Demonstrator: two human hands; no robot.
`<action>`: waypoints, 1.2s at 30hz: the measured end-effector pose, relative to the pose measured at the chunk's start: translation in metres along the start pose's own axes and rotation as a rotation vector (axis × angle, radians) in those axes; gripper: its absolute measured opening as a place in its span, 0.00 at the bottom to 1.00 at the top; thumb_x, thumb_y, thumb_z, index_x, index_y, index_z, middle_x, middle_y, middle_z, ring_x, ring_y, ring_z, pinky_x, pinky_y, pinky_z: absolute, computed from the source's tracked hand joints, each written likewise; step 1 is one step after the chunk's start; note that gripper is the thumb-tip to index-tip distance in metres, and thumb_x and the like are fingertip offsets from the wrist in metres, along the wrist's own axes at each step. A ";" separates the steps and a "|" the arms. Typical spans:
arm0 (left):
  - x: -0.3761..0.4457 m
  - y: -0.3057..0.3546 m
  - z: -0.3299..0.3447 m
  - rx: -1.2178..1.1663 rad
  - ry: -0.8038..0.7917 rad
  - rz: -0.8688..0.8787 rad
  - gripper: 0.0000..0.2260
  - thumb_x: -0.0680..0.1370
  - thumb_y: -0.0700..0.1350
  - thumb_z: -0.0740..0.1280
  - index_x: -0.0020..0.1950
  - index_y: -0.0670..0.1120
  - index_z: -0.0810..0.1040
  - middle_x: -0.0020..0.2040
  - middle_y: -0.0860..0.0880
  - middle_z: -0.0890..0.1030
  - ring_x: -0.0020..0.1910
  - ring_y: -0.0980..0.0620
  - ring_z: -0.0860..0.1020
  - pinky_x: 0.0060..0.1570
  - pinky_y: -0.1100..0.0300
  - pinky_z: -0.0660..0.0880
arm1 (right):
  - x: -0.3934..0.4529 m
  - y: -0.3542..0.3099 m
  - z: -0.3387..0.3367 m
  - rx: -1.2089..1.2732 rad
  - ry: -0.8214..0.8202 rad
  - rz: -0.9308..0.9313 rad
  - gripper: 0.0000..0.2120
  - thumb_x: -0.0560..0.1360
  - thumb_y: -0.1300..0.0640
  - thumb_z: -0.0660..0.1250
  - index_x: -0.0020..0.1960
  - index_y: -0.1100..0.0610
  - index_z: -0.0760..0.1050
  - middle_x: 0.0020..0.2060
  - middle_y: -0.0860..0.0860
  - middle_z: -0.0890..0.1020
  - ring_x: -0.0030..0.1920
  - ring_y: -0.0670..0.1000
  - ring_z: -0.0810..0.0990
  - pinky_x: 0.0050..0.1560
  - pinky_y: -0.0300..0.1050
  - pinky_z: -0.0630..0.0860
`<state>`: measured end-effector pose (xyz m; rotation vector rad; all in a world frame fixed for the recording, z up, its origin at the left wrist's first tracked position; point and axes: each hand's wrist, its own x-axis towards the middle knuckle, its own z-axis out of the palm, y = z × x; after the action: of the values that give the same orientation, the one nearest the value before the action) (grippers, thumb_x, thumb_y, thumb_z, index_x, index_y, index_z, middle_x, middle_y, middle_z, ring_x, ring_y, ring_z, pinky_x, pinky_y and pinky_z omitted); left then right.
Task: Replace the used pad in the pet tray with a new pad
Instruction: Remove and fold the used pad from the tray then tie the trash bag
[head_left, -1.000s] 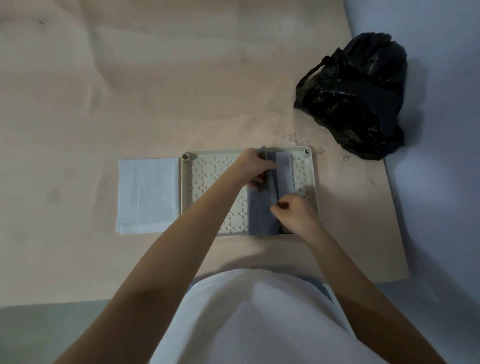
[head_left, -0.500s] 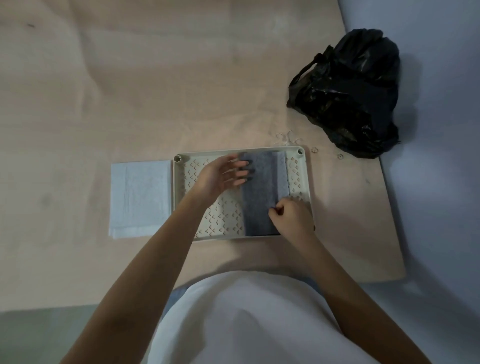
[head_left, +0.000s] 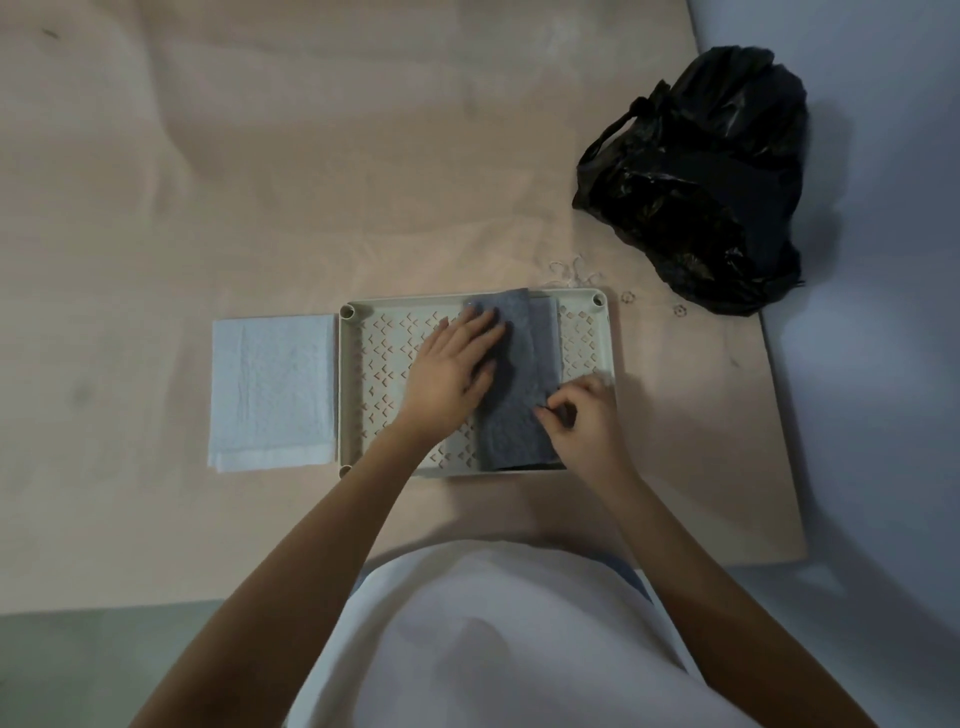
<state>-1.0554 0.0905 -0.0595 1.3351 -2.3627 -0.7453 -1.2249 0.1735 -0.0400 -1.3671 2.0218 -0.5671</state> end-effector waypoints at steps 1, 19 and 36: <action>-0.002 -0.003 0.001 0.139 -0.039 0.098 0.23 0.81 0.49 0.60 0.74 0.45 0.64 0.75 0.48 0.62 0.76 0.49 0.55 0.74 0.51 0.50 | -0.001 -0.002 0.003 -0.004 -0.012 -0.025 0.08 0.71 0.62 0.73 0.40 0.66 0.78 0.46 0.61 0.75 0.49 0.58 0.75 0.52 0.38 0.66; -0.015 -0.018 0.013 0.314 -0.154 0.141 0.28 0.81 0.56 0.47 0.77 0.42 0.52 0.77 0.45 0.52 0.77 0.48 0.48 0.76 0.51 0.44 | 0.018 0.004 0.017 -0.358 -0.015 -0.412 0.23 0.81 0.52 0.56 0.73 0.61 0.62 0.75 0.56 0.60 0.75 0.54 0.57 0.74 0.50 0.55; -0.005 -0.006 0.020 0.356 -0.177 0.200 0.28 0.81 0.55 0.48 0.75 0.39 0.59 0.75 0.41 0.60 0.75 0.44 0.57 0.73 0.44 0.57 | 0.036 0.001 0.014 0.242 -0.119 -0.209 0.24 0.77 0.59 0.66 0.71 0.62 0.66 0.70 0.55 0.70 0.70 0.49 0.67 0.71 0.46 0.64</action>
<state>-1.0592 0.0981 -0.0789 1.1728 -2.8213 -0.4123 -1.2252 0.1407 -0.0600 -1.4348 1.6671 -0.7765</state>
